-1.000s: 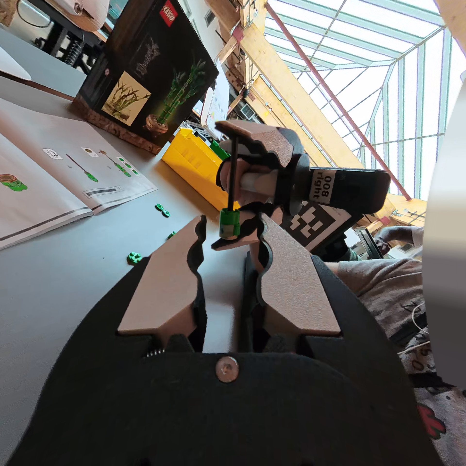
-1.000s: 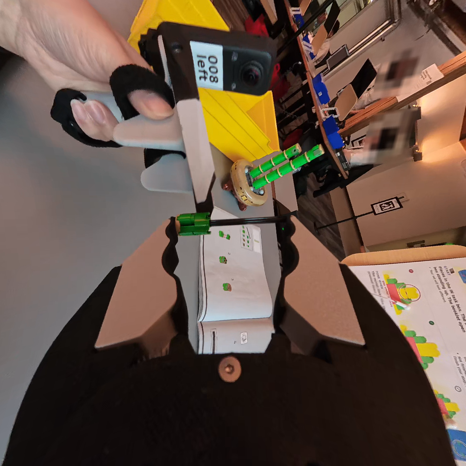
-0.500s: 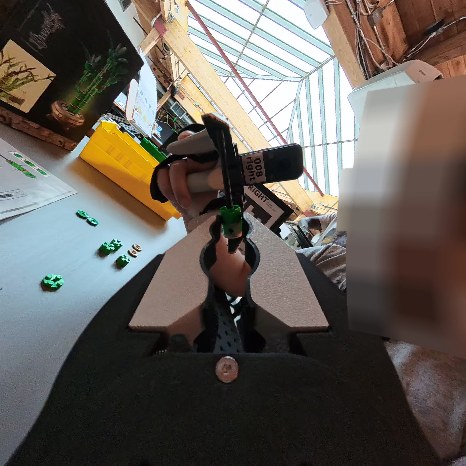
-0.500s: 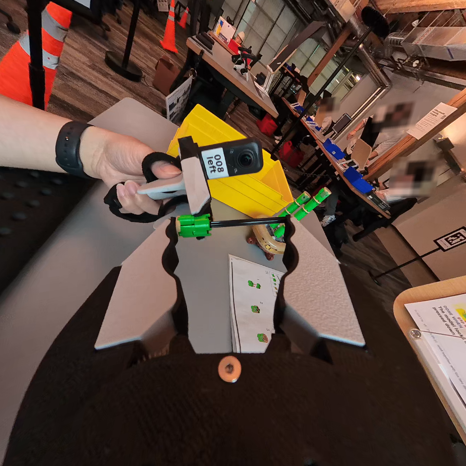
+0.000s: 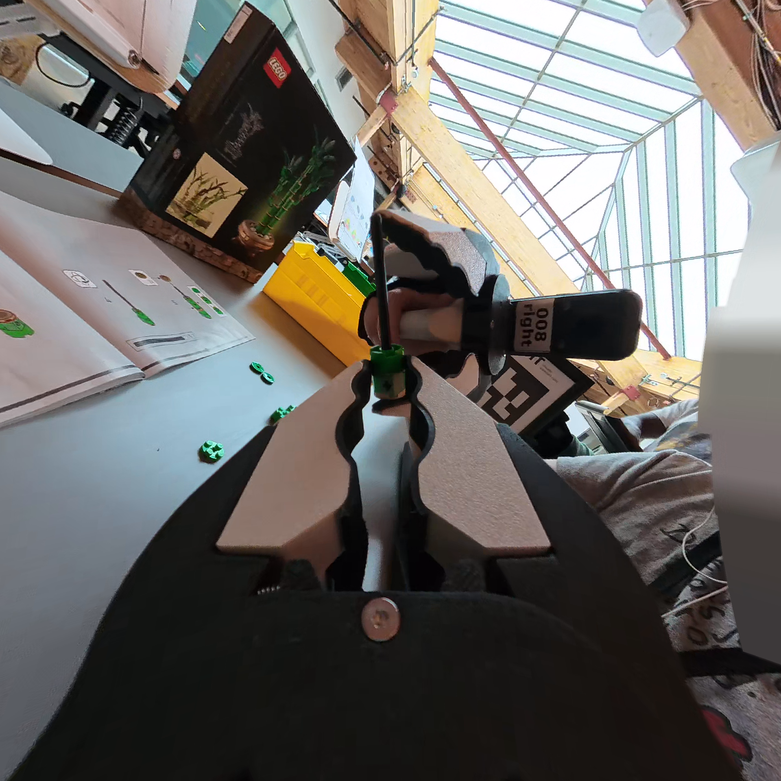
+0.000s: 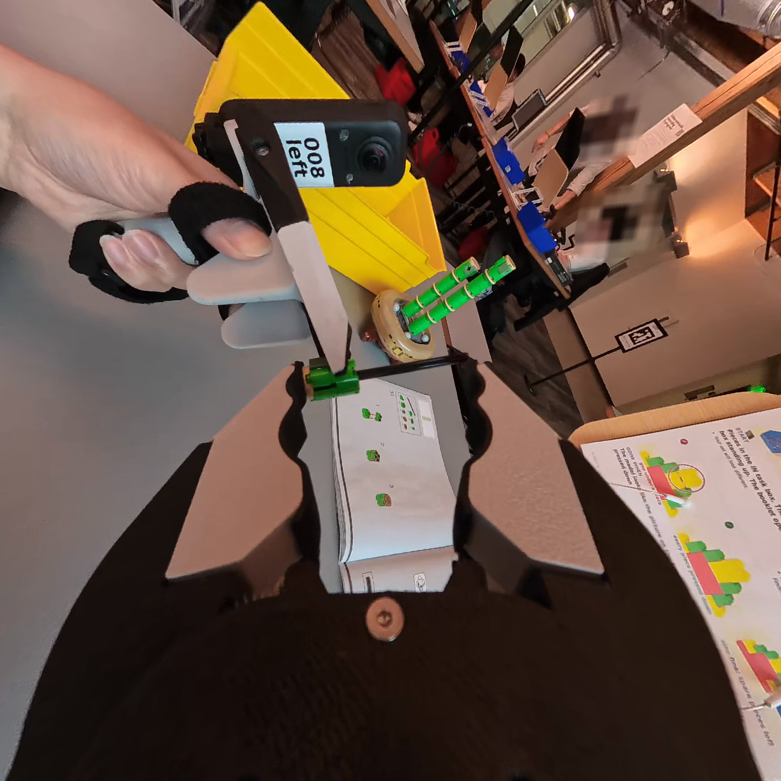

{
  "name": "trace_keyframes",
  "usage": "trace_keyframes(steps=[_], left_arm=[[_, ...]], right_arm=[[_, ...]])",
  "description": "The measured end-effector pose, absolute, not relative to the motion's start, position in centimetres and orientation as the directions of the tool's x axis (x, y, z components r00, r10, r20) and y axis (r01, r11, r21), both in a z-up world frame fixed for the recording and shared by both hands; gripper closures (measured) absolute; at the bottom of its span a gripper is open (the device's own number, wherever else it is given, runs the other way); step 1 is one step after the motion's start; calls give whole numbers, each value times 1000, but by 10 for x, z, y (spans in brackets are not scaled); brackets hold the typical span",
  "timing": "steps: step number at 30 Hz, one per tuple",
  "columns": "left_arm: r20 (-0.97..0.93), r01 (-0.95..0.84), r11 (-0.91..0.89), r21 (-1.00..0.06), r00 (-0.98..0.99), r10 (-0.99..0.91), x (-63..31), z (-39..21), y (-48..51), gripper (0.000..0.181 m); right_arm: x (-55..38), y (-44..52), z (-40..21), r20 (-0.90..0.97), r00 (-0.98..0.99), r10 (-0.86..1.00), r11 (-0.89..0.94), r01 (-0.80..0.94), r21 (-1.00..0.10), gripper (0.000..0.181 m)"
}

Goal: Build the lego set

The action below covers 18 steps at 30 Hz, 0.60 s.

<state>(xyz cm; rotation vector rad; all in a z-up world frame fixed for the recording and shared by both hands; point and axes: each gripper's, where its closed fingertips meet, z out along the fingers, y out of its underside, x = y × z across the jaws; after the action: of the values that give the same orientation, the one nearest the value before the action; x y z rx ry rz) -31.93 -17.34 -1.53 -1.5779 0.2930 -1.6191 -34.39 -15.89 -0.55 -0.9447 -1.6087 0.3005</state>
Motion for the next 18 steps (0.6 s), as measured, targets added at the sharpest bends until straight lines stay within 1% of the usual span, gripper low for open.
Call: trace_keyframes(steps=[1, 3, 4, 8, 12, 14, 18], left_arm=[[715, 387, -627, -676, 140, -685, -319, -16, -174, 167], [712, 369, -627, -686, 162, -683, -316, -20, -174, 167], [707, 360, -624, -694, 177, -685, -315, -21, -173, 167], [697, 333, -618, -712, 228, -680, -312, -28, -172, 168], [680, 298, -612, -733, 280, -678, -310, -35, -170, 167], [678, 294, -611, -735, 289, -676, -310, -36, -170, 168], [686, 295, -620, -727, 285, -669, -310, -37, -170, 168]], right_arm=[[-344, -159, -6, 706, 12, 708, 640, 411, -649, 102], [-342, -154, -6, 708, 19, 706, 632, 436, -641, 89], [-341, -153, -8, 704, 14, 710, 625, 448, -640, 86], [-339, -153, -18, 697, -28, 717, 619, 487, -617, 94], [-338, -152, -26, 708, -61, 703, 624, 532, -573, 94], [-337, -152, -29, 705, -73, 706, 623, 537, -568, 99], [-337, -152, -30, 701, -75, 709, 620, 541, -569, 99]])
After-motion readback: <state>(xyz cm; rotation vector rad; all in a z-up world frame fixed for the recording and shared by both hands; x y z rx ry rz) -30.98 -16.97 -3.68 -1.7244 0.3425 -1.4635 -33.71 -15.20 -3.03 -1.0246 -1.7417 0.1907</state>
